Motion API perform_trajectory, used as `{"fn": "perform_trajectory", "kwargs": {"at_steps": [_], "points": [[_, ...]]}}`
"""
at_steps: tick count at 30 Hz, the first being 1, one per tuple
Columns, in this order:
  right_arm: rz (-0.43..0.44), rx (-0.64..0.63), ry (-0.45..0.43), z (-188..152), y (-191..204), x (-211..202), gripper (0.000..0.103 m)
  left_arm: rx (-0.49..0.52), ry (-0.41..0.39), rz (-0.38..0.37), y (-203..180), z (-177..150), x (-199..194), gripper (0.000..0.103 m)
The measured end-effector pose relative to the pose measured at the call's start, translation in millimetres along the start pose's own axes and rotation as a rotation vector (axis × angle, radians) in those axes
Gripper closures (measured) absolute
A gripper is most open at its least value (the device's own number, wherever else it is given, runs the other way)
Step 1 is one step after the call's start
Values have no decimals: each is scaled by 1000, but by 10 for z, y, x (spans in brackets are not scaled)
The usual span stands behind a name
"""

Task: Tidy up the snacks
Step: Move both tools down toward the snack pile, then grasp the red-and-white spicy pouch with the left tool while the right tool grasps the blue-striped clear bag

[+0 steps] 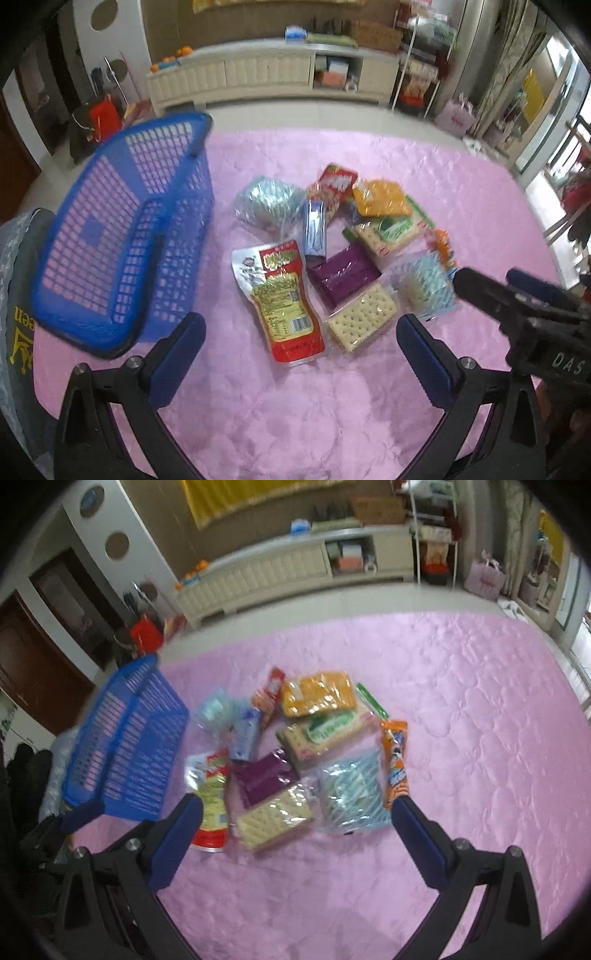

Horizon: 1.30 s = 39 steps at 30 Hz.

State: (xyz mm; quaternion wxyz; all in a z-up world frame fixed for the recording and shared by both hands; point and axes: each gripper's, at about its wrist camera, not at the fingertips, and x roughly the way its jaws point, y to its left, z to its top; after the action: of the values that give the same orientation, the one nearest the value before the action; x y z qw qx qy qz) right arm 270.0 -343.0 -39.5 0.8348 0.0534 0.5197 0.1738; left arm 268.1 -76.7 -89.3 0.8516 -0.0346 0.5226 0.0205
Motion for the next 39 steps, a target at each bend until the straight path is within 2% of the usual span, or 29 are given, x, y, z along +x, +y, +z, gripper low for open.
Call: {"fn": "perform_trajectory", "kwargs": {"at_steps": [3,4,10,15,20,23,25,27,28,32,35,39], "points": [[-51,-57,29,116,2,145,0,-7,63,27,5,85,237,0],[-57,-73,39,147,-10,198,0,-25,89,15,30,110,323,0],[12,-53,114,180,-161,473,0,-107,157,1,128,189,651,0],[-10,-37,174,186,-231,731,1,-95,208,24,126,201,873,1],[-53,-65,145,205,-226,705,2,-113,237,55,195,168,1059,1],[-29,-54,158,209,-254,751,2,-111,247,74,228,149,1180,1],[-15,-49,175,200,-274,787,1,-104,257,95,237,151,1254,9],[-15,-48,170,177,-289,829,1,-118,280,86,279,134,1375,22],[-21,-48,169,163,-302,841,1,-123,298,74,286,126,1425,26],[-24,-49,174,172,-331,858,1,-129,269,75,296,91,1488,34],[-30,-51,159,184,-367,804,1,-99,250,76,258,71,1450,59],[-11,-75,149,188,-393,726,1,-103,268,48,228,30,1397,65]]}}
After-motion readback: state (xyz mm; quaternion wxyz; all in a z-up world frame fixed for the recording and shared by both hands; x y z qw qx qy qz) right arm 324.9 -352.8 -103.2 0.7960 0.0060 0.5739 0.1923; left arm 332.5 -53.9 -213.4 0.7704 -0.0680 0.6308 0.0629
